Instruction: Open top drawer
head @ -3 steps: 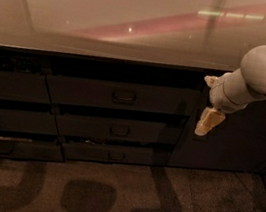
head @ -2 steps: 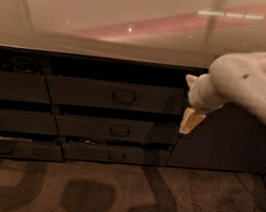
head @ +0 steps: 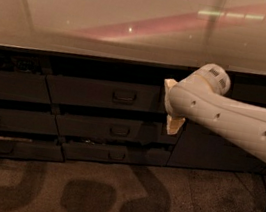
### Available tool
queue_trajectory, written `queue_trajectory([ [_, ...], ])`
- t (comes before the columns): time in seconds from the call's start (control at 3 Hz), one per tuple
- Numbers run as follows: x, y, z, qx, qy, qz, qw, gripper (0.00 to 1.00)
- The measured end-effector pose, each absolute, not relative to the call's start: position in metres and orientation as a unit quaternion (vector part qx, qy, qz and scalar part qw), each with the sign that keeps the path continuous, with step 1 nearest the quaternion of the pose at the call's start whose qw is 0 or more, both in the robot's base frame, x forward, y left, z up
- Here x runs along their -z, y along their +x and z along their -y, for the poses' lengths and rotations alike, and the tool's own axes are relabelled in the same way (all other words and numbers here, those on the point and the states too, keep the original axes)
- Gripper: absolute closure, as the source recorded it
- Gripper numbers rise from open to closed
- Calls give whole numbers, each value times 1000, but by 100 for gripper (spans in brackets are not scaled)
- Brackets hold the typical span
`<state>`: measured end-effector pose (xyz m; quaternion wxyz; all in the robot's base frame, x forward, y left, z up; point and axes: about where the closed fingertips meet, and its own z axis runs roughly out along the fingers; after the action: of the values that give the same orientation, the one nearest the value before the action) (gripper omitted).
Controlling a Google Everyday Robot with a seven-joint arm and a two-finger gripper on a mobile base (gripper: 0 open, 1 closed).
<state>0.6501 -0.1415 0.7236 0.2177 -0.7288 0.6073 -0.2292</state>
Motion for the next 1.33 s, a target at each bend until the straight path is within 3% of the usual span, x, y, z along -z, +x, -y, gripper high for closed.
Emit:
queue_trajectory([
  [0.67, -719, 679, 153, 280, -747, -564, 213, 0],
  [1.33, -712, 691, 154, 185, -749, -577, 267, 0],
])
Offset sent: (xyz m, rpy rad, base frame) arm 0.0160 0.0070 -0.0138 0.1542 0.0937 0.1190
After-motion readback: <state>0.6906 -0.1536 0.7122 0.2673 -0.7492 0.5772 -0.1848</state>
